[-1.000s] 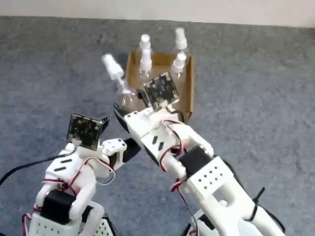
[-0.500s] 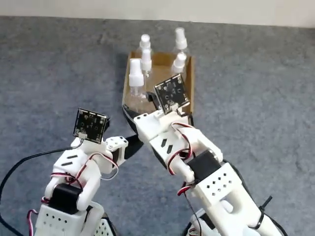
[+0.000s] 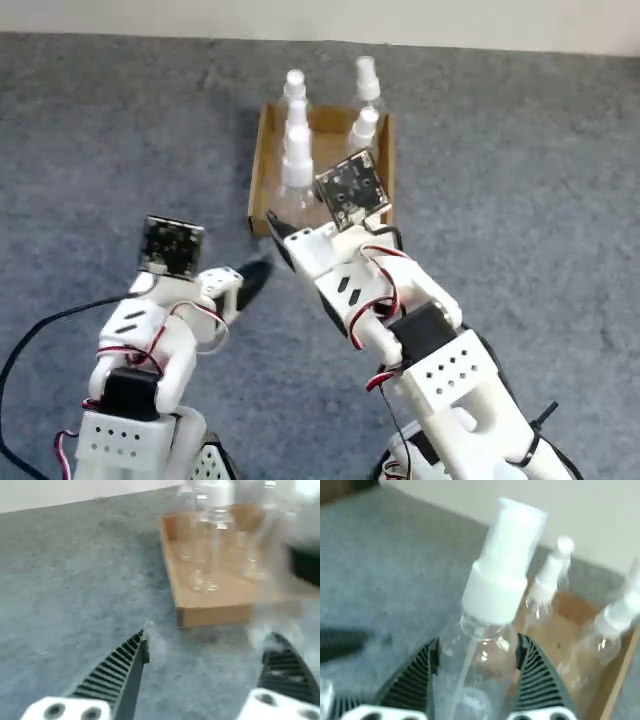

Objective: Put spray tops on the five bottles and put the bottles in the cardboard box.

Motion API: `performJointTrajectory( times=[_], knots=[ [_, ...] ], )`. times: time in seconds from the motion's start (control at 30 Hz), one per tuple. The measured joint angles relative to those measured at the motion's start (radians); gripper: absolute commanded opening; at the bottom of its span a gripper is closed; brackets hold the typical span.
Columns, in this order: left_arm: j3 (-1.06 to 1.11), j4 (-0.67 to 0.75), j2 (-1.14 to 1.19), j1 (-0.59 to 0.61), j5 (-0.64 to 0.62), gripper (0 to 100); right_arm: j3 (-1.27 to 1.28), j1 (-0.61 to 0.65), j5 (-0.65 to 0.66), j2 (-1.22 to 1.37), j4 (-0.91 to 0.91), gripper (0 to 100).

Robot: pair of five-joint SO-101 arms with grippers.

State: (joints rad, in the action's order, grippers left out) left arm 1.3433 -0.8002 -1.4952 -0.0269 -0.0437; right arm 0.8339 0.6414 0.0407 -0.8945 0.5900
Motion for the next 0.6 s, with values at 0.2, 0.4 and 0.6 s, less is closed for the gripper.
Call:
performJointTrajectory(
  times=[0.2, 0.4, 0.6],
  knots=[
    [0.000, 0.003, -0.003, 0.018, 0.002, 28, 0.000, -0.008, 0.003, 0.000, -0.009, 0.3],
    [0.000, 0.003, -0.003, 0.087, 0.002, 16, -0.087, -0.078, 0.005, 0.157, -0.167, 0.3],
    [0.000, 0.003, -0.003, 0.189, 0.002, 14, -0.342, -0.098, 0.005, 0.500, -0.272, 0.3]
  ],
)
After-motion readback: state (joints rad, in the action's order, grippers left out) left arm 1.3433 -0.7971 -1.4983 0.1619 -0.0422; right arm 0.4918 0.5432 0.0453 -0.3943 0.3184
